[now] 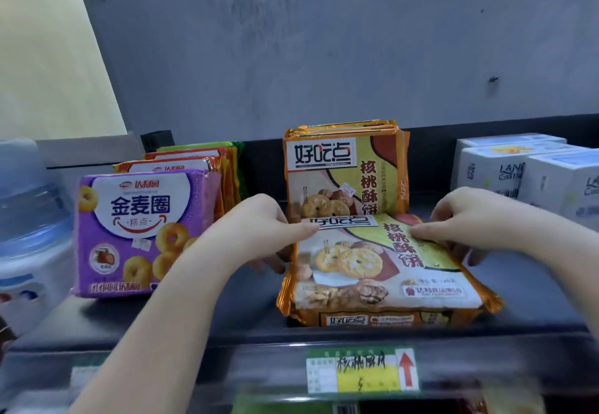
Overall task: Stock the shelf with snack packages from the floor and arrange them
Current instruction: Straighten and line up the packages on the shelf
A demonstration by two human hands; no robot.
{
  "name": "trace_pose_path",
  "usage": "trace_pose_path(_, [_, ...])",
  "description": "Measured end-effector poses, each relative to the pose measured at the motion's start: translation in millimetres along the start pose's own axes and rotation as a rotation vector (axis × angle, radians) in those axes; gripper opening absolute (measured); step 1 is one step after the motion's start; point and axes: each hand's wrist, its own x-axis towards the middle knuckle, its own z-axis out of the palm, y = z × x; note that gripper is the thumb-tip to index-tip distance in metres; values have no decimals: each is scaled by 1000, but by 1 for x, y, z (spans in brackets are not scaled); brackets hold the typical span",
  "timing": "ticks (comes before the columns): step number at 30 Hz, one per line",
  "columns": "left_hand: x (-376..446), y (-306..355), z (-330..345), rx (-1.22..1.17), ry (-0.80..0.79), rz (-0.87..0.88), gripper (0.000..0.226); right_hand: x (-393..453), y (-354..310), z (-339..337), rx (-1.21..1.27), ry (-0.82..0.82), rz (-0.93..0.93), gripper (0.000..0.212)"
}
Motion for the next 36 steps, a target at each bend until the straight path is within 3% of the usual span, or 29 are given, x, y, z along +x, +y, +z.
trace_pose_path(5, [-8, -9, 14, -360, 137, 81, 20, -7, 5, 9, 269, 120, -107, 24])
trace_pose_path(10, [-8, -13, 8, -460, 393, 220, 29, -1, 2, 7, 529, 360, -238, 23])
trace_pose_path(14, [5, -10, 8, -511, 526, 303, 32, 15, -7, 7, 441, 605, -310, 22])
trace_pose_path(21, [17, -15, 18, -500, 558, 301, 29, 27, -10, 12, 311, 668, -355, 22])
trace_pose_path(24, [13, -14, 19, -329, 665, 310, 26, 24, -4, 9, 278, 711, -341, 23])
trace_pose_path(28, [-1, 1, 19, -45, 884, 410, 25, 8, 13, 3, 192, 944, -397, 16])
trace_pose_path(32, [-14, 47, 28, -159, 842, 543, 13, -4, 48, -28, 262, 1127, -581, 9])
trace_pose_path(36, [-9, 110, 54, -301, 780, 588, 6, -3, 102, -73, 307, 1140, -619, 8])
